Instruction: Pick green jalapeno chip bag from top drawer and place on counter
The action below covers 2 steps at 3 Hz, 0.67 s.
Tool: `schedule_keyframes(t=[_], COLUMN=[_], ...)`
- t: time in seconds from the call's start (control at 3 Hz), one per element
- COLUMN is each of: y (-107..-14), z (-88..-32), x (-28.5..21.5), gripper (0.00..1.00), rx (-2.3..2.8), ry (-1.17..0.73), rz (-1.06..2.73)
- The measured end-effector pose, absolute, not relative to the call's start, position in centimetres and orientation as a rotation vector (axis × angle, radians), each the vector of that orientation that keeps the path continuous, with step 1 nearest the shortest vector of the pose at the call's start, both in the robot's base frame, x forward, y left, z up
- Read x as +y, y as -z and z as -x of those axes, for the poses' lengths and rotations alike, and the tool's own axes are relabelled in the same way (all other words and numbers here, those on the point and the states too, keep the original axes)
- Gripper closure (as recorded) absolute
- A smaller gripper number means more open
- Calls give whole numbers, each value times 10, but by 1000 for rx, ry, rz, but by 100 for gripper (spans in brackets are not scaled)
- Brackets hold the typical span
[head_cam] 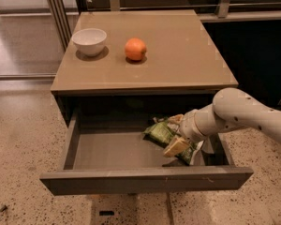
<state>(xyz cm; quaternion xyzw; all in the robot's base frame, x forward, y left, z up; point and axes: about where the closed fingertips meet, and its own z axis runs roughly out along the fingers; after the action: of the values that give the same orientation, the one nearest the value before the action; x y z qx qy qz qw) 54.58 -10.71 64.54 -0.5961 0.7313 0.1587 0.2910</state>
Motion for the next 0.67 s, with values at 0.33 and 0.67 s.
schedule_keyframes(t=[0.33,0.67], y=[-634,-618], z=[-553,-557], x=[-109,-115], gripper=[24,23], rx=[1962,1995], ry=[-316,-240], rz=[1619,1641])
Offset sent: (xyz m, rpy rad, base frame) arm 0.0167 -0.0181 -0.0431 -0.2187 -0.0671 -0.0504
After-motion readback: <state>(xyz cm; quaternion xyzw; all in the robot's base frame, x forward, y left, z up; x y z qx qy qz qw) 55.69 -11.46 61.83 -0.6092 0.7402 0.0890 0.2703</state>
